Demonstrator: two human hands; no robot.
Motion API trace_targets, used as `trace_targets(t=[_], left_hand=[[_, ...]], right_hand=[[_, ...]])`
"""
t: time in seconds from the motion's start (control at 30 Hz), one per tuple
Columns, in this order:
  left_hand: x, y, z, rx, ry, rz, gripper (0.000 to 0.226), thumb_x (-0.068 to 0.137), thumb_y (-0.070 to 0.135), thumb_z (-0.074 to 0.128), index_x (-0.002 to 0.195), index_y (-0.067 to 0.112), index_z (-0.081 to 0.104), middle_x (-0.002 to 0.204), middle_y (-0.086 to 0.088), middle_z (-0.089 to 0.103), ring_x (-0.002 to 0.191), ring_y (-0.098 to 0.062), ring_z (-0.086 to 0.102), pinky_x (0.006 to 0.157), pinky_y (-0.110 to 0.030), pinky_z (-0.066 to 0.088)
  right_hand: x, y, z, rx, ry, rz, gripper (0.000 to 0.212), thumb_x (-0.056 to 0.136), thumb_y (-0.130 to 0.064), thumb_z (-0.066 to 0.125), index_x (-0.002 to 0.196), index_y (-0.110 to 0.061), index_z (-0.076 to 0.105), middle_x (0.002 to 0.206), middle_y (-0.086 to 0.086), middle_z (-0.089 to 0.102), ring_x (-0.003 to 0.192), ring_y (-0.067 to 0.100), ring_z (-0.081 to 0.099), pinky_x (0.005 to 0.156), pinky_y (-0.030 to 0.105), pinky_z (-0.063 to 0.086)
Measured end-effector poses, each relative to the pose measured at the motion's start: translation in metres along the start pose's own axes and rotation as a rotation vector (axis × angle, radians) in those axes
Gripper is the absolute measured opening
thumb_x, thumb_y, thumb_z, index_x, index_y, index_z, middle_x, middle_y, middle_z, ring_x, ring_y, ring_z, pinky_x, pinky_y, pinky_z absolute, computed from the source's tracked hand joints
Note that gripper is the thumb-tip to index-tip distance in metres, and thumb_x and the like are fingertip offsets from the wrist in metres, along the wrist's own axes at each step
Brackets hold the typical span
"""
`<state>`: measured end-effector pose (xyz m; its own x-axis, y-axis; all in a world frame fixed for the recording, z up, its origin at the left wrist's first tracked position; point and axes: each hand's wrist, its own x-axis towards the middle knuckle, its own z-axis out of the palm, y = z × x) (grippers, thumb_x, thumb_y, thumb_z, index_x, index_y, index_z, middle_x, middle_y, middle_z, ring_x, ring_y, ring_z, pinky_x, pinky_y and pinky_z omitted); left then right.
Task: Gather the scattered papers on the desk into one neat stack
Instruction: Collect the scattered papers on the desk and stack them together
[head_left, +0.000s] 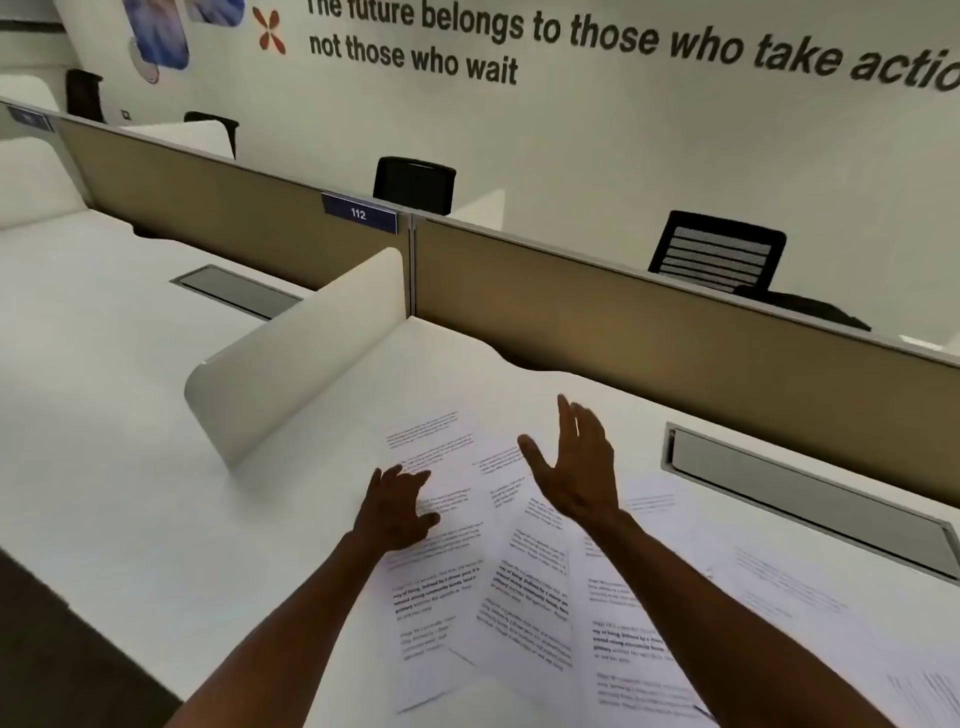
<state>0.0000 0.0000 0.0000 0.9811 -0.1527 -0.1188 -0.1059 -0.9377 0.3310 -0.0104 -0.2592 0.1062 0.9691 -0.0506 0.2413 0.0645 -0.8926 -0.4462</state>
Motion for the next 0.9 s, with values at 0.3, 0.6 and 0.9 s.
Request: trace_targets(t=[0.3, 0.6, 0.9], left_hand=[[-0.016, -0.001, 0.035, -0.101, -0.004, -0.007, 0.076, 0.091, 0.045, 0.059, 0.154, 0.018, 0.026, 0.160, -0.001, 0.029, 0.152, -0.023, 0.010, 0.125, -0.040, -0.001], [-0.007, 0.009, 0.048, -0.191, 0.042, -0.020, 0.069, 0.093, 0.038, 0.056, 0.153, 0.019, 0.027, 0.162, -0.001, 0.025, 0.153, -0.021, 0.010, 0.125, -0.040, -0.001], [-0.003, 0.003, 0.051, -0.304, 0.120, -0.001, 0.064, 0.094, 0.036, 0.054, 0.151, 0.017, 0.034, 0.159, -0.002, 0.032, 0.152, -0.021, 0.013, 0.125, -0.040, 0.006]], right_hand=[[-0.107, 0.025, 0.079, -0.119, -0.285, 0.042, 0.077, 0.083, -0.065, 0.043, 0.143, -0.016, 0.042, 0.128, 0.010, 0.060, 0.121, 0.030, 0.053, 0.098, 0.044, 0.044], [-0.141, 0.022, 0.122, -0.210, -0.349, -0.071, 0.078, 0.080, -0.067, 0.048, 0.140, -0.019, 0.041, 0.144, 0.012, 0.051, 0.137, 0.029, 0.033, 0.113, 0.047, 0.032], [-0.118, 0.017, 0.131, -0.089, -0.511, -0.238, 0.080, 0.089, -0.065, 0.037, 0.154, -0.024, 0.016, 0.163, -0.003, 0.007, 0.150, 0.020, -0.006, 0.121, 0.049, 0.011]])
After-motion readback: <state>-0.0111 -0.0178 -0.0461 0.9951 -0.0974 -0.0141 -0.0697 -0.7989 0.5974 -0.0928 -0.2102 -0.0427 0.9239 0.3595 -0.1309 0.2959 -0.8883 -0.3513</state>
